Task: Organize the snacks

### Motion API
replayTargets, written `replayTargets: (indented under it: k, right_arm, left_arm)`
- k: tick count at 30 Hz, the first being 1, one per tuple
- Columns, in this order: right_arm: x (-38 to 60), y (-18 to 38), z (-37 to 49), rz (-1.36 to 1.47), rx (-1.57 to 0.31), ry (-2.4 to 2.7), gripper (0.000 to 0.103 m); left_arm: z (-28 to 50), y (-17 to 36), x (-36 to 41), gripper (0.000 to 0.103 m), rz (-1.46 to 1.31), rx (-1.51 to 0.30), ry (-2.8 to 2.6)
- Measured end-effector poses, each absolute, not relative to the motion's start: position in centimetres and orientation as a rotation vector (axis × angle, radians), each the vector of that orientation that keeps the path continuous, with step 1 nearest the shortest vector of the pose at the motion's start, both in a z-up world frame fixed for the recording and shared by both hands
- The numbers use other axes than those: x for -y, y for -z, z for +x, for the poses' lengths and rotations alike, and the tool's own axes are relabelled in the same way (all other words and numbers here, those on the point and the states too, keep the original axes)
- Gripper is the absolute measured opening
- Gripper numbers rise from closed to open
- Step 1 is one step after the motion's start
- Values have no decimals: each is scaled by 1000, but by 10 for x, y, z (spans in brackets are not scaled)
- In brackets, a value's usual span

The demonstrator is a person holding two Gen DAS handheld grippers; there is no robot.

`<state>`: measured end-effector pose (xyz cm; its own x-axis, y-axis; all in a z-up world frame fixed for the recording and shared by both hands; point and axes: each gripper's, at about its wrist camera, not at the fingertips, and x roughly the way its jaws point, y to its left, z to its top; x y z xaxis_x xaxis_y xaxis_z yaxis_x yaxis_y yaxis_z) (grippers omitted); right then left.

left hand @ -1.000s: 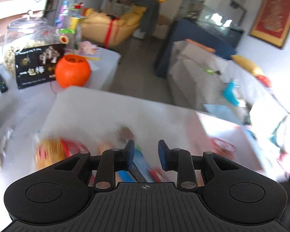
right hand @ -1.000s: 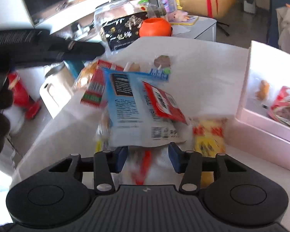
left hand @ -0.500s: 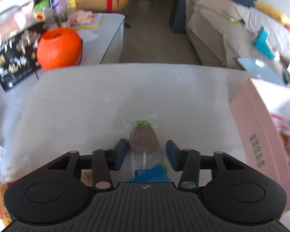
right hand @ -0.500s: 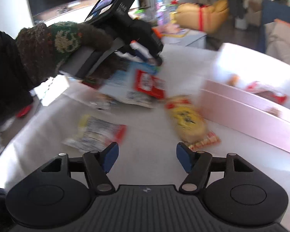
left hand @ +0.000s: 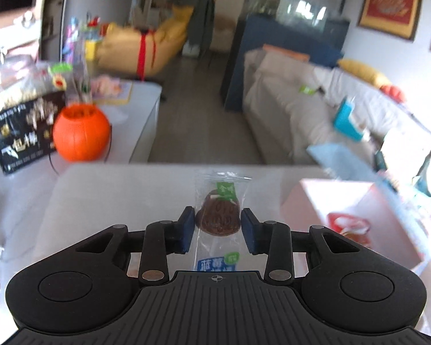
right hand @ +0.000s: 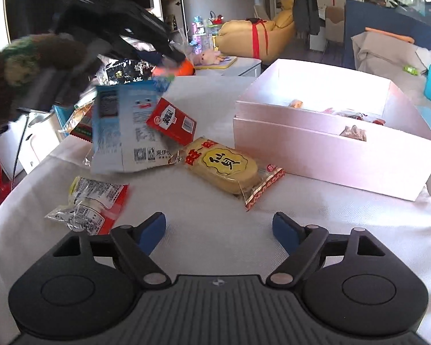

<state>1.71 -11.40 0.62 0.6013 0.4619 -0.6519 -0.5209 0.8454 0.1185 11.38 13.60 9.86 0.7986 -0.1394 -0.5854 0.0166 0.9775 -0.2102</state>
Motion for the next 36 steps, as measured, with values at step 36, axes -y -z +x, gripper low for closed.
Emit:
replayTargets:
  k: [36]
  right_arm:
    - [52,-17,-30,-407,-696,-730,83]
  left_arm:
    - [-63,-47,-116,39,-328,-795,285]
